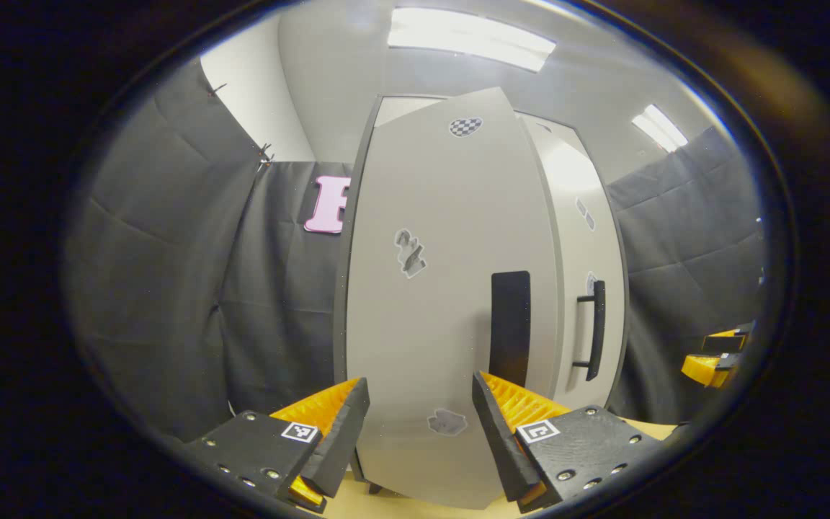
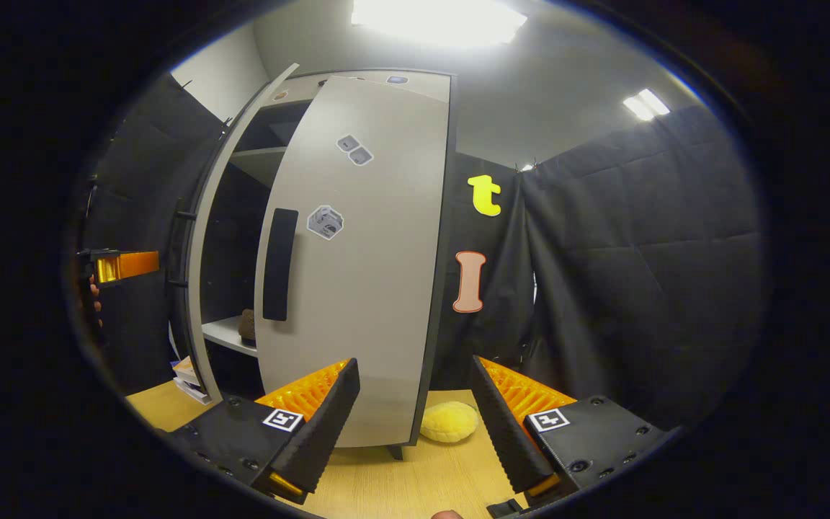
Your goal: Grab one shoe with the right hand and put it into the shoe cabinet, grab the other shoe with the left hand and put it into the shoe cabinet; then close the right door with the right hand and the left door with the left hand.
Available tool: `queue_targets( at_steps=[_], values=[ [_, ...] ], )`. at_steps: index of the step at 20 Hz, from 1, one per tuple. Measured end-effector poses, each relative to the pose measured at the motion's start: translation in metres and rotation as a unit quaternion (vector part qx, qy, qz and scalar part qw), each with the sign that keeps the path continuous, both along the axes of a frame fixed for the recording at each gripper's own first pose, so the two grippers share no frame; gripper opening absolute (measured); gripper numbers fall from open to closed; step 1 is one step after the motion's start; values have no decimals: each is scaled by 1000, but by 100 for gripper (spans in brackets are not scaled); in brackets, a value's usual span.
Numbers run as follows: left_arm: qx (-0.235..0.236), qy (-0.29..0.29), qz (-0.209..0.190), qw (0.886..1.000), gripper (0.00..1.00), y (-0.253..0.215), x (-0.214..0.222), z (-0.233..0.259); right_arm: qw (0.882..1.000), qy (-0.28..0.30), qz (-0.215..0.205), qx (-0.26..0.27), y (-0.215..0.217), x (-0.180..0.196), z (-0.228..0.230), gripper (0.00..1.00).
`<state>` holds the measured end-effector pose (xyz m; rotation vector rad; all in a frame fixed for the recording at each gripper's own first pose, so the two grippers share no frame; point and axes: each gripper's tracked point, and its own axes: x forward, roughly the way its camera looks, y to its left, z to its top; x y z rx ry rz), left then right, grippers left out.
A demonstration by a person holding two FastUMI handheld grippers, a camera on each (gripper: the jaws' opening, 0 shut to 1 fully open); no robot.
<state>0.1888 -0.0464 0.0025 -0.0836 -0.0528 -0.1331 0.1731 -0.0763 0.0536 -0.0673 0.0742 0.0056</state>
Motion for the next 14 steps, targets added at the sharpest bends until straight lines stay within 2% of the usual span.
queue_targets(
  at_steps=[4, 5, 6, 9, 10, 14],
  values=[
    [11, -2, 7, 1000, 84, 11, -14, 4, 1000, -6, 11, 10, 9, 0, 7, 98],
    [13, -2, 11, 1000, 87, 18, -18, 6, 1000, -9, 14, 13, 12, -1, 11, 98],
    [13, -3, 17, 1000, 84, 26, -25, 7, 1000, -13, 17, 15, 14, -2, 14, 98],
    [7, 2, 32, 999, 87, 47, -48, 10, 999, -18, 24, 17, 22, -6, 19, 98],
    [5, 4, 35, 999, 83, 53, -54, 10, 999, -18, 27, 17, 25, -8, 21, 98],
    [14, 16, 48, 999, 87, 73, -81, 6, 999, -22, 34, 23, 33, -21, 25, 98]
  ],
)
